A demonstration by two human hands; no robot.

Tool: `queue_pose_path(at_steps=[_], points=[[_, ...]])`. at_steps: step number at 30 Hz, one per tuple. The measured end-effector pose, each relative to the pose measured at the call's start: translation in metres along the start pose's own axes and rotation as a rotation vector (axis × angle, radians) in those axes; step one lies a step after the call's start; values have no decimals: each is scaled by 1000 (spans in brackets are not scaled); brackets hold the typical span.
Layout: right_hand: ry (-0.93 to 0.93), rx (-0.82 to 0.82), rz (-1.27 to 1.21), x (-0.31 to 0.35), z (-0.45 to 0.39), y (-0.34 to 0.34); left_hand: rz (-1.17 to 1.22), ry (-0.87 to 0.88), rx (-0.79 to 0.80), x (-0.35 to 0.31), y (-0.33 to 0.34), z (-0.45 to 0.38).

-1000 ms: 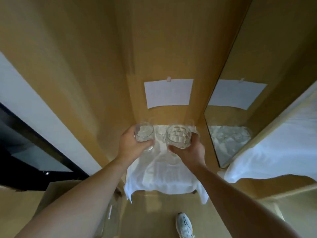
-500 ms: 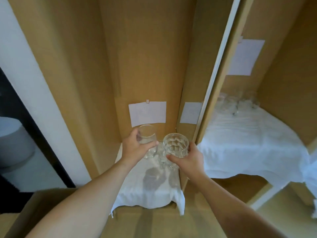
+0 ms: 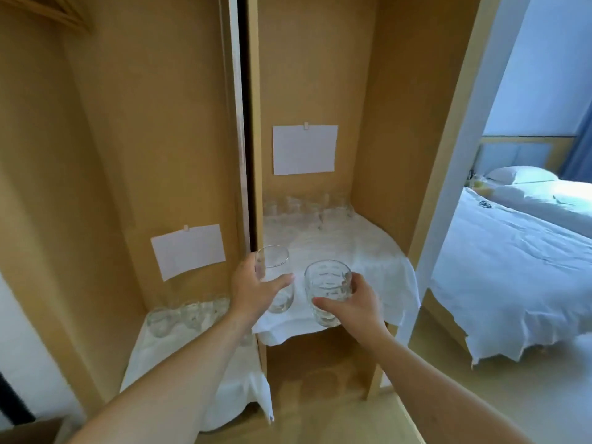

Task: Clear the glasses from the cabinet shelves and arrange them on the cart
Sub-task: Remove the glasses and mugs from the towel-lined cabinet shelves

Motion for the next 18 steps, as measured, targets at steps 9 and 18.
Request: queue_pose_path(at_steps=[9,18], points=[[45,-140,-36,-24,-39,-51,-84,49,41,-24,65,-32],[86,-177,13,-31,-133,-51,-38,19,120,-11,121,-135]])
Point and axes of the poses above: each hand's wrist, its own z-axis away from the middle knuckle, its own y-axis out of the palm, x = y × z, the point moved 1 cm from there along -z, towards the middle knuckle, and after that the axes turned 1 degree about -y, right-handed, at the moved point
